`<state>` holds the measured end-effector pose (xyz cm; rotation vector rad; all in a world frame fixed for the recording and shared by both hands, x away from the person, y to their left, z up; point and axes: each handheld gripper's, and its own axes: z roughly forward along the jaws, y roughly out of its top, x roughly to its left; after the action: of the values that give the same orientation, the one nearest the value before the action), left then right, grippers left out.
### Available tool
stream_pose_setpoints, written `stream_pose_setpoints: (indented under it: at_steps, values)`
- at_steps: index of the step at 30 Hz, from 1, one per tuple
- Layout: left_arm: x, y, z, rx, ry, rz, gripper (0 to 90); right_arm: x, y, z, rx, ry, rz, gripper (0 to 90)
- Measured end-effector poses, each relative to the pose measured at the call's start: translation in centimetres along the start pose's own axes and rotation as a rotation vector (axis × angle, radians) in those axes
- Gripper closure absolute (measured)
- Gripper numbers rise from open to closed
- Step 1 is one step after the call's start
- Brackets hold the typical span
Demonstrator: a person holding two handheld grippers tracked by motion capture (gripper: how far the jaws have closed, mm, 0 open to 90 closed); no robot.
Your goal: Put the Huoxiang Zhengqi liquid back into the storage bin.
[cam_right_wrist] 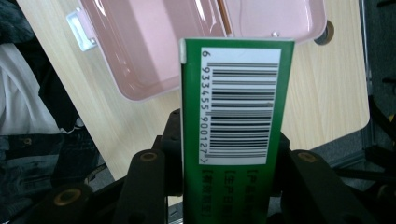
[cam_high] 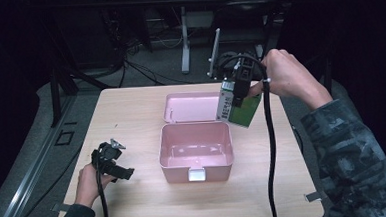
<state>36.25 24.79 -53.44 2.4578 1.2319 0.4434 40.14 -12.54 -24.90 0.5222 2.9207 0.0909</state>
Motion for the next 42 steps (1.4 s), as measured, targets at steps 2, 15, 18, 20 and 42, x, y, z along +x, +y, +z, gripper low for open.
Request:
stream_pose_setpoints:
  at_steps: [2, 15, 18, 20, 42]
  values:
    - [0.0, 0.0, 0.0, 0.0, 0.0, 0.001, 0.1, 0.3, 0.5, 0.0, -0.004, 0.002, -0.014, 63.3]
    - [0.0, 0.0, 0.0, 0.001, -0.001, 0.006, 0.1, 1.7, 2.9, 1.2, -0.014, 0.021, -0.079, 63.2]
    - [0.0, 0.0, 0.1, 0.001, -0.002, 0.005, 0.1, 2.0, 3.3, 1.7, -0.013, 0.03, -0.091, 63.3]
    - [-0.1, 0.0, 0.1, 0.002, -0.003, 0.004, 0.1, 2.3, 3.8, 2.3, -0.012, 0.041, -0.106, 63.3]
    - [-0.1, 0.1, 0.2, 0.004, -0.001, 0.007, 0.1, 3.9, 4.9, 8.1, 0.018, 0.136, -0.19, 63.1]
